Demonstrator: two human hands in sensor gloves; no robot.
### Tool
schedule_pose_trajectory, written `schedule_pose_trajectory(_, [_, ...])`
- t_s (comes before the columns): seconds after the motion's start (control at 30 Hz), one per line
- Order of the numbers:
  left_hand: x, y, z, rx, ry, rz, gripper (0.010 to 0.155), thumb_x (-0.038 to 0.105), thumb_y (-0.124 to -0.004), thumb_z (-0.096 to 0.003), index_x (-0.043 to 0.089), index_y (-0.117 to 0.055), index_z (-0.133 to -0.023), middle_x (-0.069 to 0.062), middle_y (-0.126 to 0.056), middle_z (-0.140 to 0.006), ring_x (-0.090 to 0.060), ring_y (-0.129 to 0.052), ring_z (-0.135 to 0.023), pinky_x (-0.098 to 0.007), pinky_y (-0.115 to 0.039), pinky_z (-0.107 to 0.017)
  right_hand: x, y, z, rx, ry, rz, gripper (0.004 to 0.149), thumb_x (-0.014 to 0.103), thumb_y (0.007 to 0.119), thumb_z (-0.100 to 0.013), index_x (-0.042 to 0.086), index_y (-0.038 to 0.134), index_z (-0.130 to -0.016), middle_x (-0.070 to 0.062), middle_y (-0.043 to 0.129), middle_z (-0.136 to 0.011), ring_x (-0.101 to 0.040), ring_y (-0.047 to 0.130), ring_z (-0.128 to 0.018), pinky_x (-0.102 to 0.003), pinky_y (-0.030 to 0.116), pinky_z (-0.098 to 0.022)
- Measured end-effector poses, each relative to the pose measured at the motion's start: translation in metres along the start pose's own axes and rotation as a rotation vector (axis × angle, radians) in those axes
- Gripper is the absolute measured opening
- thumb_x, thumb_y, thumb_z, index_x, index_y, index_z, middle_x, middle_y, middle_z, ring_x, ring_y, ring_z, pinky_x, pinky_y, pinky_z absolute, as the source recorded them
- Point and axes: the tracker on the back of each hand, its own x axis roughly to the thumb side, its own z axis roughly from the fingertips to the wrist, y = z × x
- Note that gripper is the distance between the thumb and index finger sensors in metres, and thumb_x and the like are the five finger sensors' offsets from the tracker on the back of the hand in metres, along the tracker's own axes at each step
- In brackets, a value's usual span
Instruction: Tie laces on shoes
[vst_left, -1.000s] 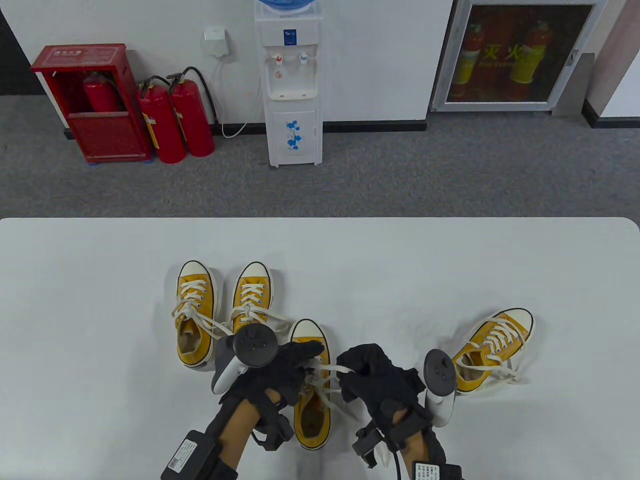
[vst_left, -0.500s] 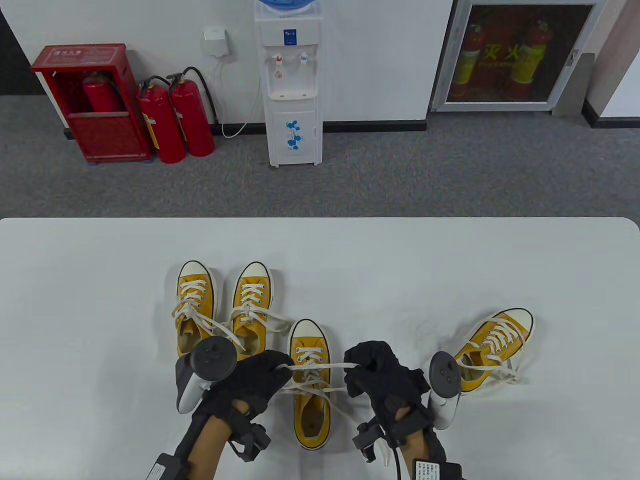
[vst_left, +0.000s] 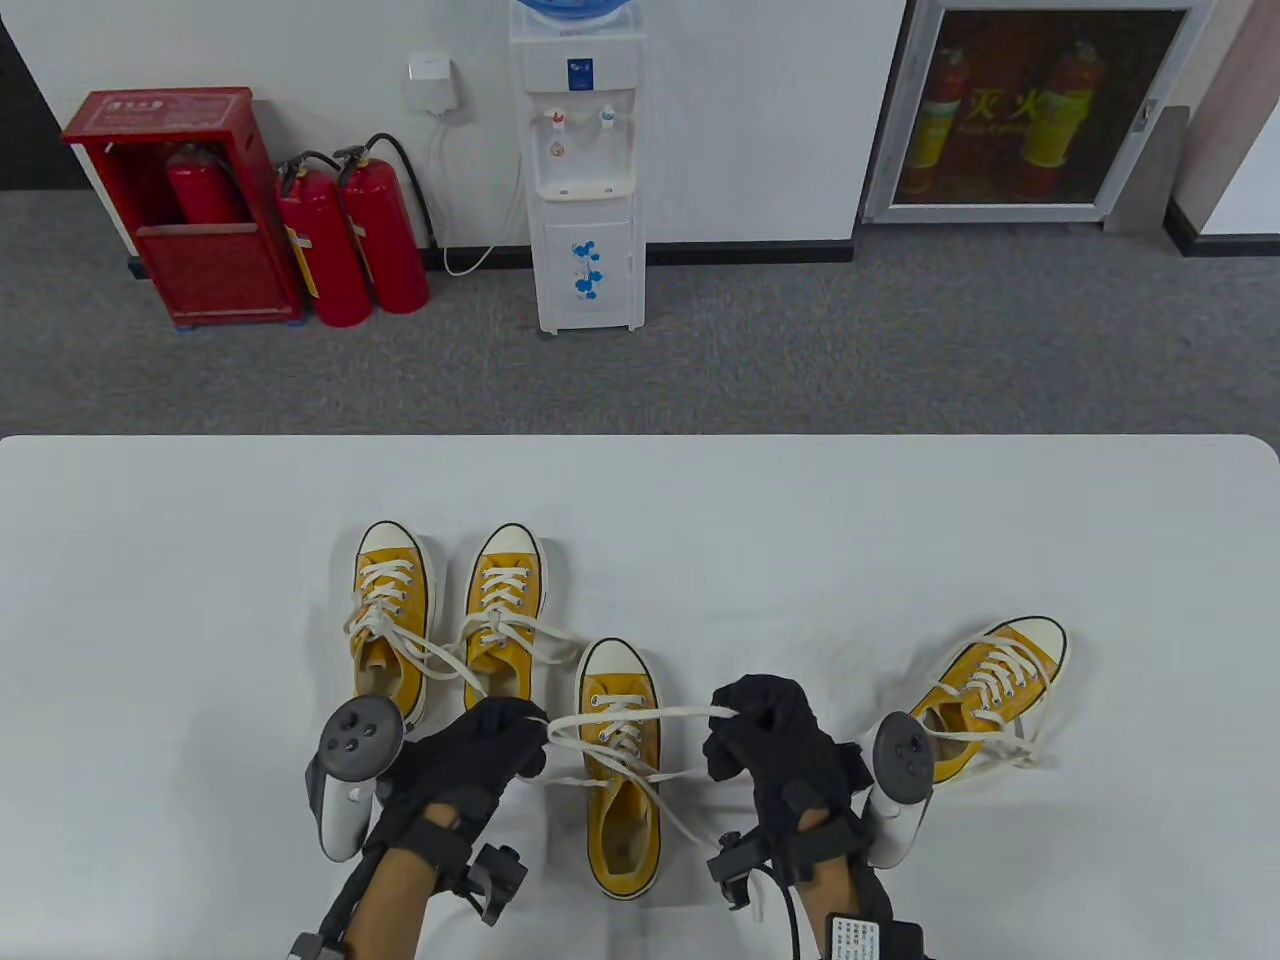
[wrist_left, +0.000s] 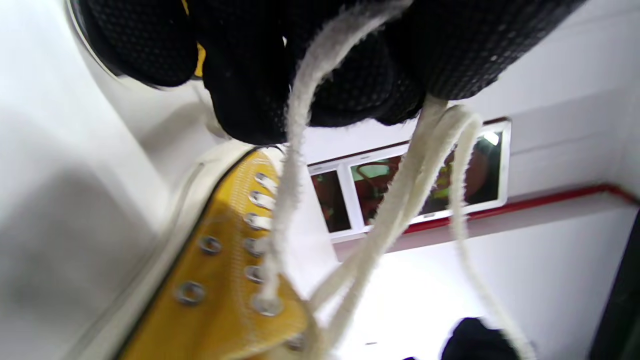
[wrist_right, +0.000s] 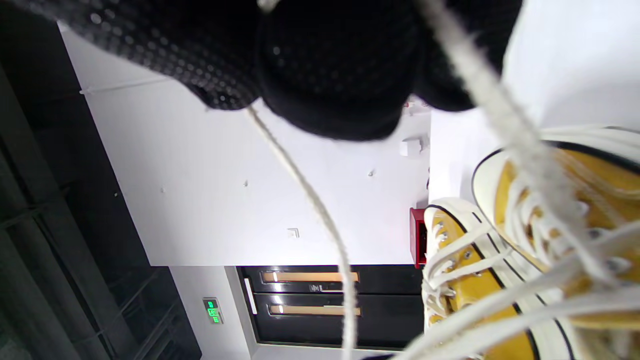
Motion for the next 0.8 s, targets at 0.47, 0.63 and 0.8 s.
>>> schedule_pose_trajectory(0.47, [0.008,-0.017,0.001,-0.251,-0.113,0.501,0.038,0.052,-0.084,-0.0500,0.036,-0.077,-0.084,0.004,-0.092,-0.086,-0.028,-0.093,-0.081,-0.066,-0.060,-0.075,0.004,0.008,-0.001,0.069,-0.017,0.053,0.056,0.034,0.086,-0.044,0.019,0.069,-0.095,0.001,0.088,-0.067,-0.007,0.095,-0.021,-0.046,0.083,-0.044])
schedule_pose_trajectory(0.63, [-0.001,-0.012,-0.001,-0.222,-0.112,0.643,0.038,0.050,-0.084,-0.0505,0.038,-0.073,-0.085,0.006,-0.090,-0.096,-0.022,-0.096,-0.073,-0.061,-0.063,-0.075,0.001,0.006,0.000,0.006,-0.031,-0.022,0.047,0.036,0.083,-0.046,0.022,0.078,-0.091,0.002,0.095,-0.060,-0.006,0.099,-0.017,-0.044,0.086,-0.041])
schedule_pose_trajectory(0.8, [-0.009,-0.006,-0.003,-0.191,-0.134,0.742,0.039,0.047,-0.084,-0.0519,0.038,-0.069,-0.087,0.006,-0.081,-0.108,-0.018,-0.096,-0.085,-0.057,-0.065,-0.078,0.000,0.005,0.000,0.025,-0.039,-0.085,0.044,0.032,0.080,-0.048,0.026,0.082,-0.091,0.000,0.097,-0.072,-0.008,0.101,-0.020,-0.045,0.086,-0.041])
